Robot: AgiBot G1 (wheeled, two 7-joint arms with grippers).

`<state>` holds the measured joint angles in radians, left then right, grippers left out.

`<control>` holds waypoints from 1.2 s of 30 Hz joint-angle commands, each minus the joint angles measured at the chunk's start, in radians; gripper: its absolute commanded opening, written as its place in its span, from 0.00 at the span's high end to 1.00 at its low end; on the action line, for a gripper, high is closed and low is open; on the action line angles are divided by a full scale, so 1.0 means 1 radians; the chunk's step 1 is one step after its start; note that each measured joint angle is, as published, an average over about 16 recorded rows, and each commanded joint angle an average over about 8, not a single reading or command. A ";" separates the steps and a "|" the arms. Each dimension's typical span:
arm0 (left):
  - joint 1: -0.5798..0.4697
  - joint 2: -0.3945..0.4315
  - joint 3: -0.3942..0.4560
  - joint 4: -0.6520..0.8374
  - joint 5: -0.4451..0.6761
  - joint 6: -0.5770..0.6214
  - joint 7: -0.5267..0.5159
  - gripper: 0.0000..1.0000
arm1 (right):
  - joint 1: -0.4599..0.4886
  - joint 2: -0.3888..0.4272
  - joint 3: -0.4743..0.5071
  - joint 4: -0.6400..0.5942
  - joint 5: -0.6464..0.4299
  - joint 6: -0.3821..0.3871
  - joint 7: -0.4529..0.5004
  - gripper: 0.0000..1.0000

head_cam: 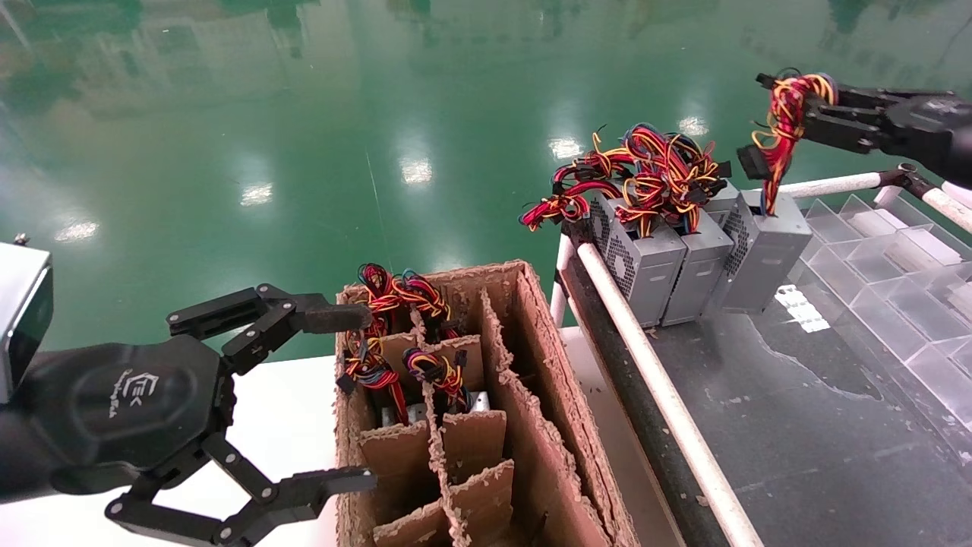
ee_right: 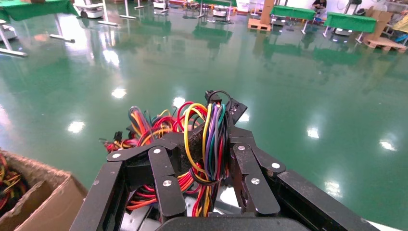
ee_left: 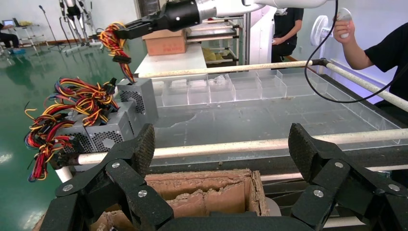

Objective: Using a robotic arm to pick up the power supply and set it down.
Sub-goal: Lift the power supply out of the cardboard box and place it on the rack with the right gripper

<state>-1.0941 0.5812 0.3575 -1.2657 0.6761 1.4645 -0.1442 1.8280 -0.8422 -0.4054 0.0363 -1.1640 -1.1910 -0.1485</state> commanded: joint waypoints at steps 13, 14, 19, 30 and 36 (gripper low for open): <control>0.000 0.000 0.000 0.000 0.000 0.000 0.000 0.00 | 0.022 -0.105 -0.020 -0.041 -0.029 0.231 -0.005 1.00; 0.000 0.000 0.000 0.000 0.000 0.000 0.000 0.00 | 0.022 -0.110 -0.021 -0.041 -0.031 0.237 -0.004 1.00; 0.000 0.000 0.000 0.000 0.000 0.000 0.000 0.00 | 0.026 -0.128 -0.025 -0.037 -0.038 0.238 0.001 1.00; 0.000 0.000 0.000 0.000 0.000 0.000 0.000 0.00 | 0.021 -0.153 -0.039 -0.033 -0.057 0.198 0.004 1.00; 0.000 0.000 0.000 0.000 0.000 0.000 0.000 0.00 | 0.018 -0.158 -0.044 -0.036 -0.064 0.197 0.005 0.54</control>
<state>-1.0942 0.5811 0.3579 -1.2657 0.6758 1.4644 -0.1440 1.8474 -0.9991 -0.4487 0.0002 -1.2272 -0.9929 -0.1427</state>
